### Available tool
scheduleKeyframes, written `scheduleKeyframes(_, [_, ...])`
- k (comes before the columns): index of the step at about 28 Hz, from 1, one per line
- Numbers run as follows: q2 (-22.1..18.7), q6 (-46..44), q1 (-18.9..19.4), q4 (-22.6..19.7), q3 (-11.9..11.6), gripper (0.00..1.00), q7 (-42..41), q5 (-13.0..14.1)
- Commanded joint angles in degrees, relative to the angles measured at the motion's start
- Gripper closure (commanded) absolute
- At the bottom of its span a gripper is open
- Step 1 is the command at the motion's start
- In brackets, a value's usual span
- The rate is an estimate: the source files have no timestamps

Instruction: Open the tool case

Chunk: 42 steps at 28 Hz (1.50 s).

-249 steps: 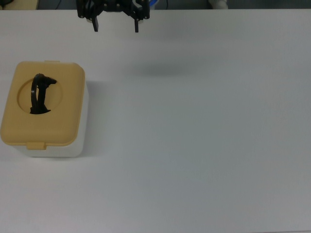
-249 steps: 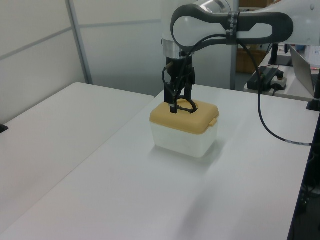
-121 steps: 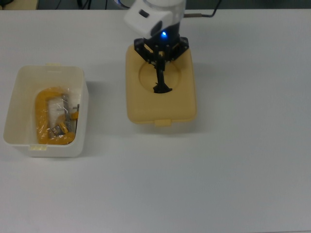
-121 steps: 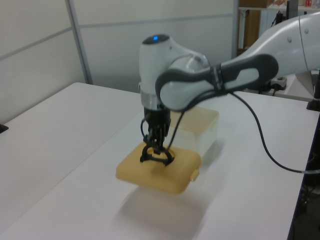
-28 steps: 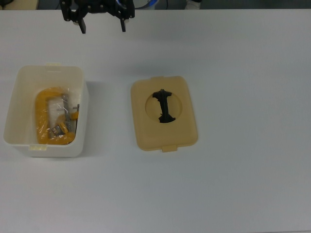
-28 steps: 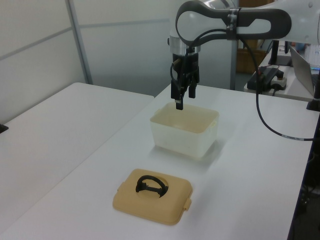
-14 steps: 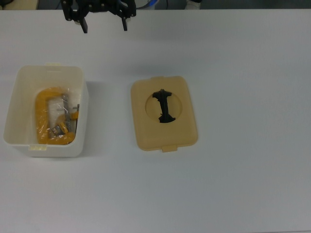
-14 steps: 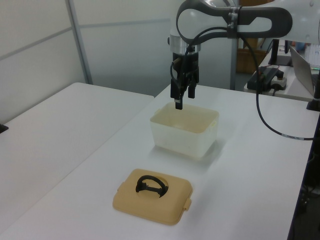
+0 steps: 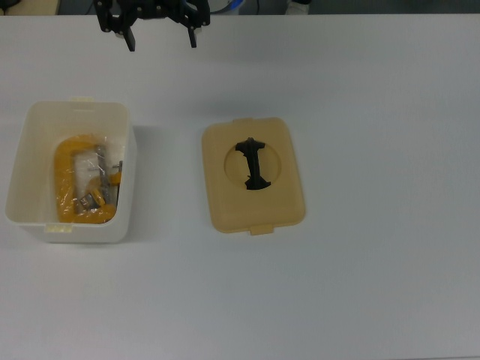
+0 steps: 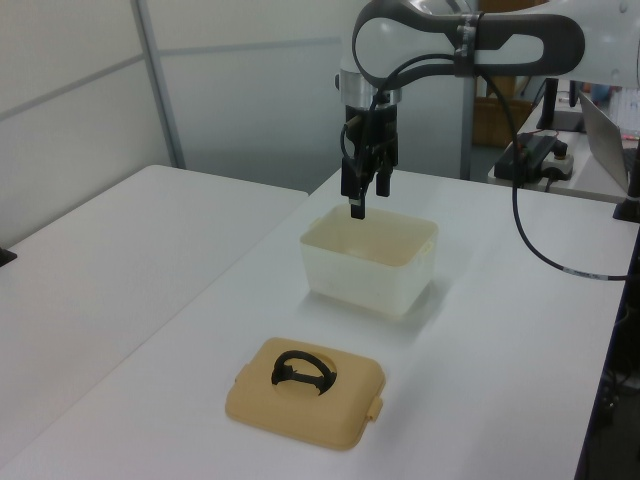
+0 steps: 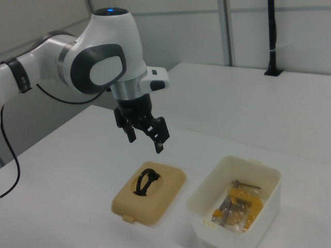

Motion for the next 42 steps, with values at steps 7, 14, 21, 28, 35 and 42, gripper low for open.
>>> scheduleKeyframes(7, [-0.8, -1.0, -0.2, 0.3, -0.6, 0.0, -1.0, 1.2])
scheduleKeyframes(14, [-1.0, -1.5, -0.1, 1.0, -0.5, 0.0, -0.9, 1.2])
scheduleKeyframes(21, [-0.9, -1.1, -0.1, 1.2, -0.5, 0.0, -0.9, 1.1])
scheduleKeyframes(28, [-0.5, -0.9, -0.1, 1.2, -0.3, 0.0, -1.0, 1.0])
scheduleKeyframes(35, [-0.6, -1.0, 0.0, 1.2, 0.0, 0.0, -0.9, 1.1])
scheduleKeyframes(42, [-0.2, -0.9, 0.1, 1.2, 0.2, 0.0, -1.0, 1.1])
